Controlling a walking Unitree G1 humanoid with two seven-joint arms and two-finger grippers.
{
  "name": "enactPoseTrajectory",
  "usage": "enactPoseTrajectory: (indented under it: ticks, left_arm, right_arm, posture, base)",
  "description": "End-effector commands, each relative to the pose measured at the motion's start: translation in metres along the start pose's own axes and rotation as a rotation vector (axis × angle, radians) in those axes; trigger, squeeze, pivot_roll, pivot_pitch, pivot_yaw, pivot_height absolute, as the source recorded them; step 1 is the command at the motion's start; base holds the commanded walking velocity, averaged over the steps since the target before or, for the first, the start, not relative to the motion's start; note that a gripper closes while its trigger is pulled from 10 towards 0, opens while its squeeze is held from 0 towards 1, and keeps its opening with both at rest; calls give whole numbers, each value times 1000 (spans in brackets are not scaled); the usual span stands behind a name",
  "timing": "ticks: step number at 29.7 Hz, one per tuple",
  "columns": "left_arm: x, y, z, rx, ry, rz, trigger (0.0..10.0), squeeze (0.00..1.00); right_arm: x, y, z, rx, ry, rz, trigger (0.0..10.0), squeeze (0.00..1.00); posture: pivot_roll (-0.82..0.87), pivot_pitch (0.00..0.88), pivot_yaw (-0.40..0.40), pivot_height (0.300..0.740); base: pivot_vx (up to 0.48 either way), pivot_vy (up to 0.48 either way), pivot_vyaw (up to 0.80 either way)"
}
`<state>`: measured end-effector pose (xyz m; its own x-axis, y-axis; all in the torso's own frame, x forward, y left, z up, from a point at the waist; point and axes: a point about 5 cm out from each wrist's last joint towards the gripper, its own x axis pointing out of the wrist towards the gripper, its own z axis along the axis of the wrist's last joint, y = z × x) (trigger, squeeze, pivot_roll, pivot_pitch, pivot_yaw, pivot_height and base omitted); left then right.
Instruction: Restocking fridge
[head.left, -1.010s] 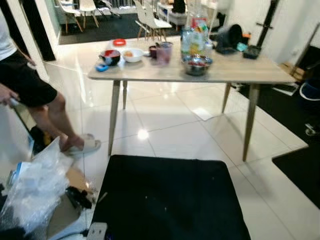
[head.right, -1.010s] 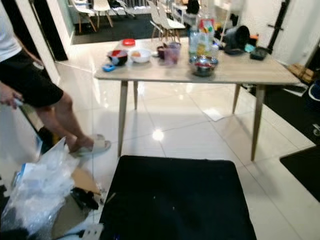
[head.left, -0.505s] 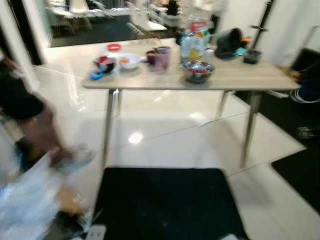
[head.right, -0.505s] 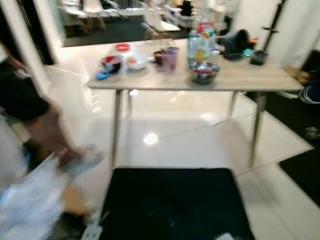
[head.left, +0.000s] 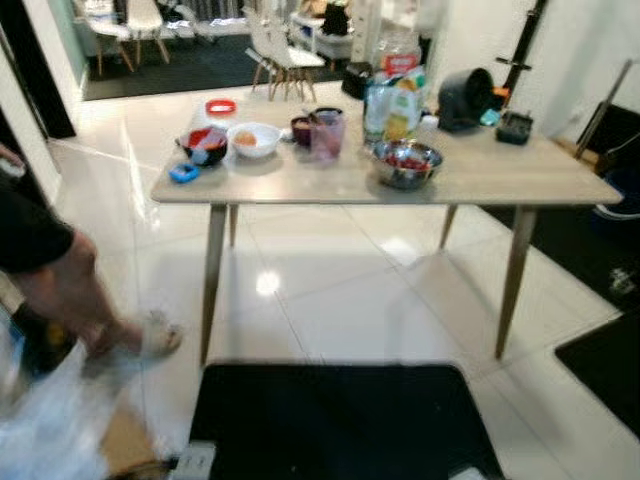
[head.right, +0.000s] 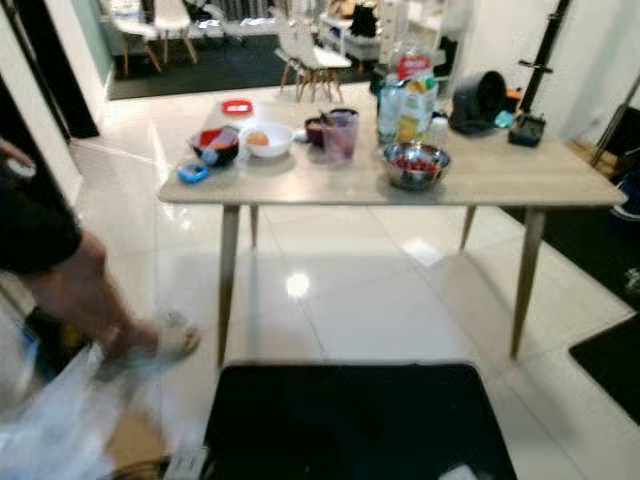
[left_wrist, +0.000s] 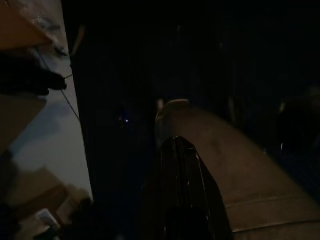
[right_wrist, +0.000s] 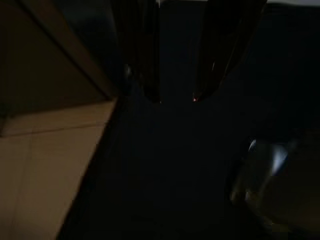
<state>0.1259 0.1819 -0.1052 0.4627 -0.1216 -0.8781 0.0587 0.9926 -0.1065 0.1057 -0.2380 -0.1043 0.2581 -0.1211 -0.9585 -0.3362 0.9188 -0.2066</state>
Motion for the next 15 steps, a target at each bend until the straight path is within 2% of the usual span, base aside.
enactPoseTrajectory:
  ticks: [1,15]
  left_arm:
    - [-1,-3,-10,-4,39,-8,10000,0]
    - [-1,-4,-9,1,38,-11,10000,0]
  right_arm:
    - [-1,-5,-7,5,22,-15,10000,0]
    - [0,-4,5,6,9,-15,10000,0]
  posture:
    - [-33,0,4,740]
    - [-34,0,0,740]
  base:
    - [304,0,0]
    - [301,0,0]
